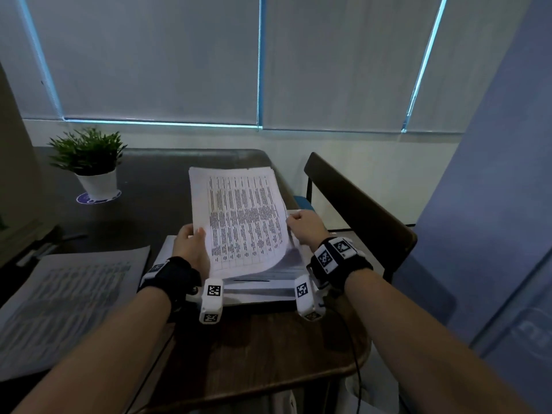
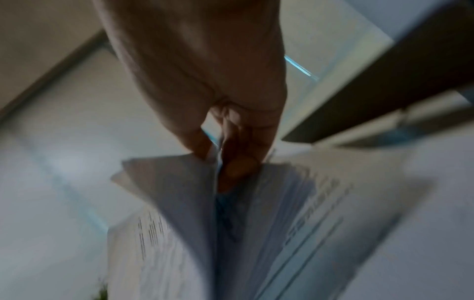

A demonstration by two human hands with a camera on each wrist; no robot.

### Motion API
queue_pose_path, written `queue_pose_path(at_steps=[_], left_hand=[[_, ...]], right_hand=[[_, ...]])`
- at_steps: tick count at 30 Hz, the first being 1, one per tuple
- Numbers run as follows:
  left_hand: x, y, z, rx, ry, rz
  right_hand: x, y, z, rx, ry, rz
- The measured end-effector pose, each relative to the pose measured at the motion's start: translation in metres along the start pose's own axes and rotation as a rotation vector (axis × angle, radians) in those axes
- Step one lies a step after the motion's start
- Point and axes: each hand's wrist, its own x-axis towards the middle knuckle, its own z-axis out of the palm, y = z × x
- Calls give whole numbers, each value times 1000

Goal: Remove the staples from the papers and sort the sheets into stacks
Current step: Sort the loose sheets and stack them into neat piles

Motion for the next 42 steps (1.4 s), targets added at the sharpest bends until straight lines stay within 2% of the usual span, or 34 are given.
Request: queue_pose_path(at_steps=[2,3,5,6,9,10,12,15,17,18,20,22,23,26,29,32,35,37,39,40,42], left_hand=[[8,-8,-5,-10,-15,-53],[11,-11,-7,1,-29,-68],[9,-9,-6,60,-78,-85],[10,-11,-6,98,-104,-82],[13,-13,-7,223,-100,-61],[16,-14,-8,265,-82,-61],[20,-17,-12,309,-82,-66],[26,-24,-15,254,-113,-80],[29,-27,-15,242,-114,-68],[30,-28,-16,218,-118,-65],[28,-28,-16,175,-137,-76],[30,-29,-17,172,-144,-105],[31,-29,-18,175,-145,-114],[28,-28,-14,212,-123,-117],[22,-21,-8,282,-15,-81],[24,-18,-8,230,-51,-111],[21,-17,-10,278,-82,-13],[10,-8,-12,269,-61,72],[1,10,-13,233,-81,168],[-5,21,-13,210,-104,216],[-16,45,-12,164,-169,315]], right_hand=[[1,6,10,-77,-195,38],[2,8,14,-112,-241,37],[5,8,22,-69,-219,38],[5,7,24,-116,-180,-9],[7,-5,19,-211,13,-83],[6,-10,12,-174,94,-89],[10,-17,-2,-13,316,-93],[21,-24,-28,323,691,-72],[36,-21,-36,535,758,44],[41,-18,-37,619,704,133],[48,-8,-34,659,485,245],[42,-2,-24,475,257,257],[37,2,-18,374,195,251],[28,13,5,178,109,249],[22,19,22,22,-13,243],[18,22,33,-84,-64,248],[14,23,38,-147,-125,226],[15,21,35,-102,-78,201],[20,17,24,71,-28,177],[23,12,16,188,-40,179],[29,-1,1,470,-155,148]])
